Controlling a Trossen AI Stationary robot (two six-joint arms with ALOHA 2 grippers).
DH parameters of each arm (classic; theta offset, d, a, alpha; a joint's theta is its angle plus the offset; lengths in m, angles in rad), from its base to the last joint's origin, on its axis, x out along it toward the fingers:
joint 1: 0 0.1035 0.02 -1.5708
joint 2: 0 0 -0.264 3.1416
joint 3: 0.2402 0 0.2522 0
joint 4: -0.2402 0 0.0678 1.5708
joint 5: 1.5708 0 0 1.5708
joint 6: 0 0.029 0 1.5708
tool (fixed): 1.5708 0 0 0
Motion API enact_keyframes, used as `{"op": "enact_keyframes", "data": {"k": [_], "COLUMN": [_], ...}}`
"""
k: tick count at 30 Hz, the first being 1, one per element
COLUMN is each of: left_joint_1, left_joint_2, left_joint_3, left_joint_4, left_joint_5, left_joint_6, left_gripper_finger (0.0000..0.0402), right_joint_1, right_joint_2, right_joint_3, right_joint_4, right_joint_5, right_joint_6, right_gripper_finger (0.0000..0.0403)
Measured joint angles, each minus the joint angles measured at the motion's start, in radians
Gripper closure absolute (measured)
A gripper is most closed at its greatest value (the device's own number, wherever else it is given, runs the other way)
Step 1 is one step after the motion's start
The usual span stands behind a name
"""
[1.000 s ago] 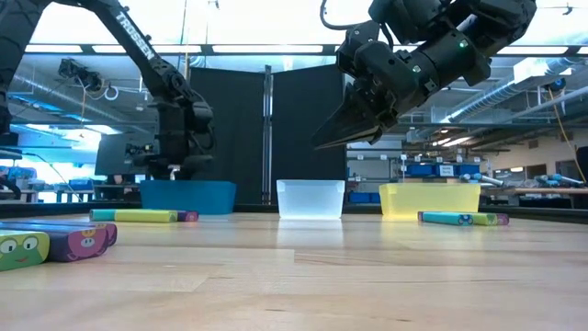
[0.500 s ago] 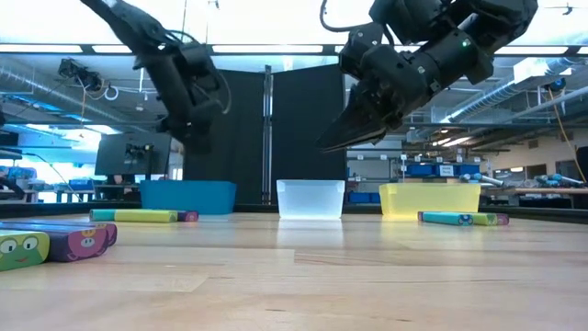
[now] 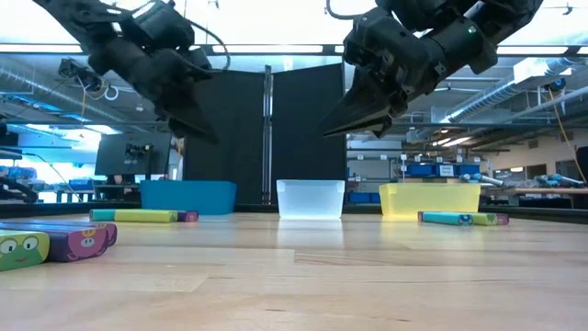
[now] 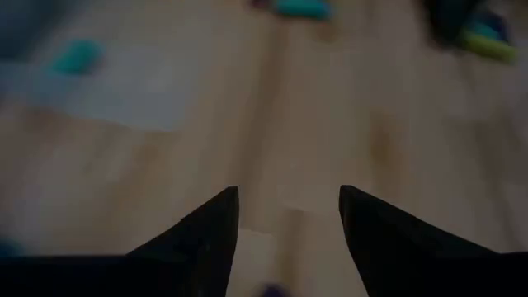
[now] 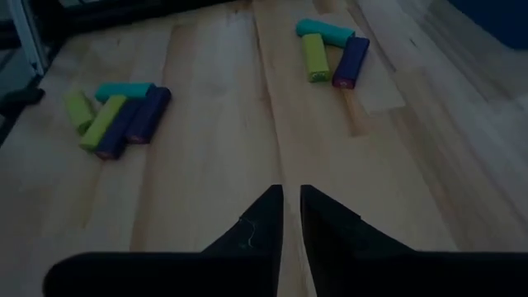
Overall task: Sort blocks
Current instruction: Put the violet block into the yellow bin
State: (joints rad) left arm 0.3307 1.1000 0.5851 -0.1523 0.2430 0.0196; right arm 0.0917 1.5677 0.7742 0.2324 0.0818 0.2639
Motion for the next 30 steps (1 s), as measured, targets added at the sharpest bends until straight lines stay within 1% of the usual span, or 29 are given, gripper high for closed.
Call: {"op": "enact_keyframes", "data": {"k": [5, 9, 13, 17, 21, 25, 27, 30], "left_joint_1": [-0.231, -0.405, -0.552, -0.679, -0.77, -0.816, -0.824, -0.825], "left_joint_2": [0.008, 0.008, 0.02, 0.076, 0.161, 0.244, 0.277, 0.313], "left_joint_3": [-0.002, -0.002, -0.002, -0.002, -0.002, -0.002, -0.002, -0.002], "left_joint_4": [-0.024, -0.033, -0.047, -0.043, -0.027, 0.018, 0.041, 0.072], "left_joint_5": [0.002, -0.001, -0.058, -0.144, -0.208, -0.263, -0.281, -0.291], "left_joint_6": [-0.014, -0.074, -0.191, -0.272, -0.343, -0.412, -0.426, -0.443], "left_gripper_finger": [0.0183, 0.0183, 0.0183, 0.0183, 0.0184, 0.0192, 0.0208, 0.0249], "right_joint_1": [0.013, 0.031, 0.054, 0.074, 0.088, 0.098, 0.102, 0.105], "right_joint_2": [0.0, 0.0, 0.0, 0.0, 0.0, 0.0, 0.0, 0.0], "right_joint_3": [0.0, 0.0, 0.0, 0.0, 0.0, 0.0, 0.0, 0.0], "right_joint_4": [0.009, 0.009, 0.009, 0.014, 0.015, 0.021, 0.021, 0.021], "right_joint_5": [0.0, 0.0, 0.0, 0.0, 0.0, 0.008, 0.021, 0.028], "right_joint_6": [0.026, 0.048, 0.051, 0.05, 0.05, 0.048, 0.048, 0.048], "right_gripper_finger": [0.0343, 0.0343, 0.0343, 0.0343, 0.0343, 0.0343, 0.0345, 0.0352]}}
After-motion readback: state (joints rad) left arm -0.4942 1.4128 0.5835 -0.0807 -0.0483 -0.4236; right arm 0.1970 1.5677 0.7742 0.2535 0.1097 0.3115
